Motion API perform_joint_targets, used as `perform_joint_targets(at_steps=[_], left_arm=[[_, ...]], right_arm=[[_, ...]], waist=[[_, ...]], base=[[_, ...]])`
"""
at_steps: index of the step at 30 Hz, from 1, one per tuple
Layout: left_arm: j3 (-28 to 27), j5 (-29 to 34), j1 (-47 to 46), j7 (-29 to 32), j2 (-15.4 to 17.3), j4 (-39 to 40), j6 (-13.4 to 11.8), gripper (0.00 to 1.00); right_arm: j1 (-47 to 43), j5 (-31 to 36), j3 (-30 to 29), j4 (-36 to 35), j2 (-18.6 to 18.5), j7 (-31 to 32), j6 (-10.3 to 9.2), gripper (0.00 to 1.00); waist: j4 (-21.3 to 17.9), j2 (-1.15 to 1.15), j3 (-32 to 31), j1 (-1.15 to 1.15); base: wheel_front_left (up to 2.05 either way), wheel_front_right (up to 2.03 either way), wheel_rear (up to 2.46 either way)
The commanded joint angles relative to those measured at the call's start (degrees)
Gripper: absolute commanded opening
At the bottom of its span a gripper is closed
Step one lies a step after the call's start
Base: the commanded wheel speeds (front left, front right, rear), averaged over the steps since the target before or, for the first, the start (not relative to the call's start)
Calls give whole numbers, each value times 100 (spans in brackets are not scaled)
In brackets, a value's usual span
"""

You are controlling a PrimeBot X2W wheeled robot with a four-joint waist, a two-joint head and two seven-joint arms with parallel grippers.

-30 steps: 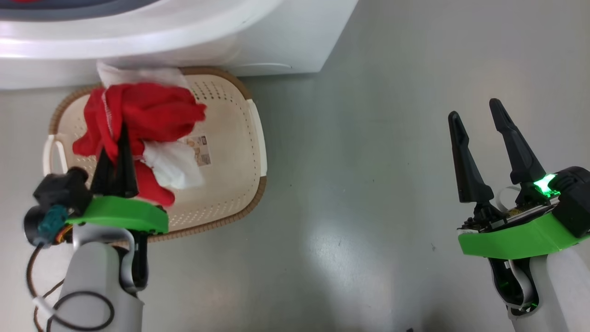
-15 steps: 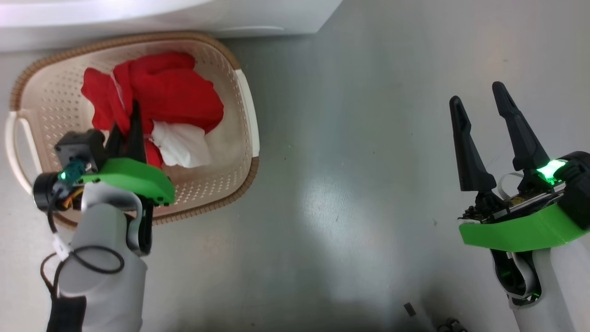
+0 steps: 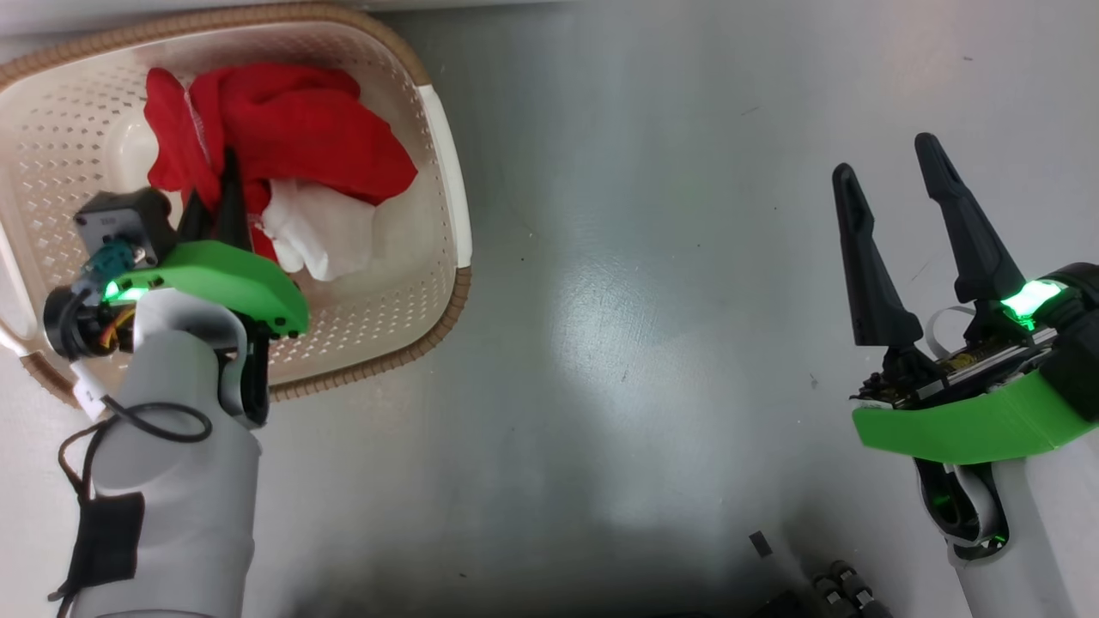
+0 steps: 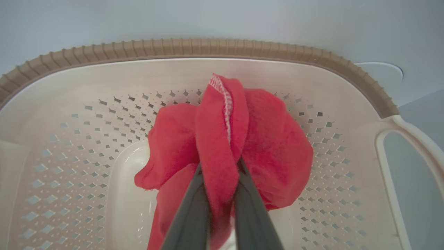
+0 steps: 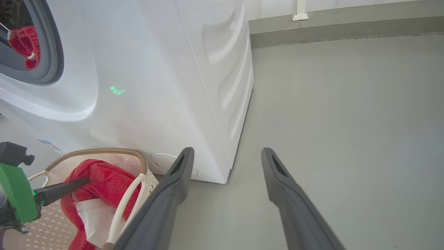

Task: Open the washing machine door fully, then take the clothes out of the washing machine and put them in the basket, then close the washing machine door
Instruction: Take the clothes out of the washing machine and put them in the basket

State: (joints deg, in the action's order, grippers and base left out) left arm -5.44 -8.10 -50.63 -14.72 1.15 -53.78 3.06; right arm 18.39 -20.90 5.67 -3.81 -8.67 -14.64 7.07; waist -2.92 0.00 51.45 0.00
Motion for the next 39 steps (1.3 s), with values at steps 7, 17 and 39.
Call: perform_joint_targets(at_steps=[7,17,39], left_arm=[[-149,-16,190,-28,173,11,2,100],[-301,-146,509,-28,173,385,90,100],[-426,-308,1825,-28,173,2182,351,100]], right_arm=[[-84,37,119,-94,-10,-36,42,100],[-83,11,122,49,4,-36,42,100],[-471,-58,127,479,-39,-36,42,100]], waist=[[3,0,-123,0],[66,0,-601,0],[343,0,-2299,0]], base=[[0,0,0],[0,0,0],[0,0,0]])
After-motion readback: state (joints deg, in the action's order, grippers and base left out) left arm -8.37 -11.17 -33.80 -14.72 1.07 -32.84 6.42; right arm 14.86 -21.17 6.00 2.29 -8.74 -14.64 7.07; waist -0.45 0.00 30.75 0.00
